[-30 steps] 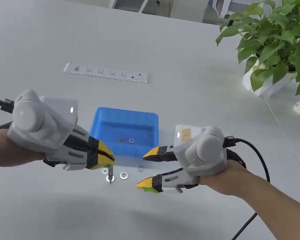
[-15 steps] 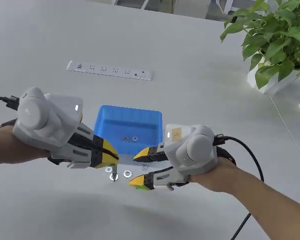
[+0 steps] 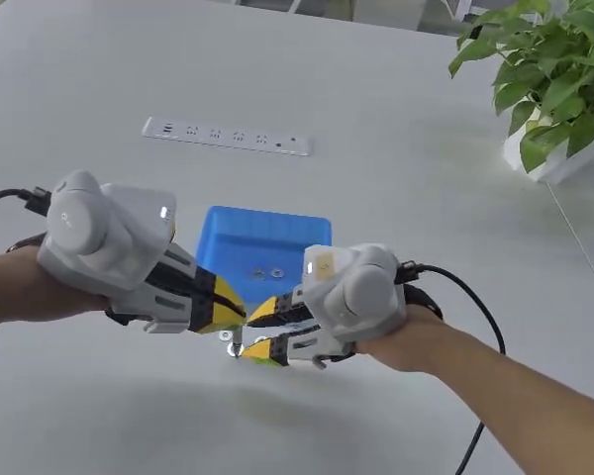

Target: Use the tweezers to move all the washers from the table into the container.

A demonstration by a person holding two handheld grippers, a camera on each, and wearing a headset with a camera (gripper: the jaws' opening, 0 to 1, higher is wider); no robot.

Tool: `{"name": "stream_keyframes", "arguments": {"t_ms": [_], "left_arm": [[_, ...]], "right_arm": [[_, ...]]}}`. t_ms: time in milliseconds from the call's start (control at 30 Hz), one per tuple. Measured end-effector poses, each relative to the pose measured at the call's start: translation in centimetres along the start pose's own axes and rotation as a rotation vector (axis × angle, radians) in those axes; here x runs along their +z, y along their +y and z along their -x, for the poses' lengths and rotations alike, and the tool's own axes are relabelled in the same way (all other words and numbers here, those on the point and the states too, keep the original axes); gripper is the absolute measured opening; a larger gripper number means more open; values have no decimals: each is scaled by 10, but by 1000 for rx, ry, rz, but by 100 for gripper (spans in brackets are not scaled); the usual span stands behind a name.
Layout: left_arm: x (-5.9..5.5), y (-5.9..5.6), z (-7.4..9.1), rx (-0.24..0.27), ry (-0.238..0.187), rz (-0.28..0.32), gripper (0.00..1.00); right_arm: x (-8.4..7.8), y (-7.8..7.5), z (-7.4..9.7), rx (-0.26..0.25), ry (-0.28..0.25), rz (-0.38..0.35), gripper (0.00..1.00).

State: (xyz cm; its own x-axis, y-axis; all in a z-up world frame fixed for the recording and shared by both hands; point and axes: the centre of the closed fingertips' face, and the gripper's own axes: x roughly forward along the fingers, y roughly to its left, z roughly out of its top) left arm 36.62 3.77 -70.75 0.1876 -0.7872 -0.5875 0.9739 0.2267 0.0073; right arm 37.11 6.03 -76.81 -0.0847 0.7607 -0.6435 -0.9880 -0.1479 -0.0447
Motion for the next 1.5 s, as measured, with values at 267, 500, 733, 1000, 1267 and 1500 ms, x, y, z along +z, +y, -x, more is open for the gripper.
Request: {"name": "stream_keyframes", "arguments": {"t_ms": [267,500,733,1000,1267,1500], "left_arm": [[-1,0,1,-7,10,-2,5],[-3,0,2,-7,19,-4,5],[-3,0,2,-7,28,-7,6],[-3,1,2,-1,34,1,6],[-2,2,2,4,36,14,8],[2,6,7,26,14,33,19]], "right_arm": [[3,3,-10,32,3,22,14],[3,6,-12,46,11,37,10],[3,6,-12,49,22,43,9],[3,5,-12,46,22,35,8],[3,6,-12,43,23,29,8],[3,5,-13,42,29,35,8]]}}
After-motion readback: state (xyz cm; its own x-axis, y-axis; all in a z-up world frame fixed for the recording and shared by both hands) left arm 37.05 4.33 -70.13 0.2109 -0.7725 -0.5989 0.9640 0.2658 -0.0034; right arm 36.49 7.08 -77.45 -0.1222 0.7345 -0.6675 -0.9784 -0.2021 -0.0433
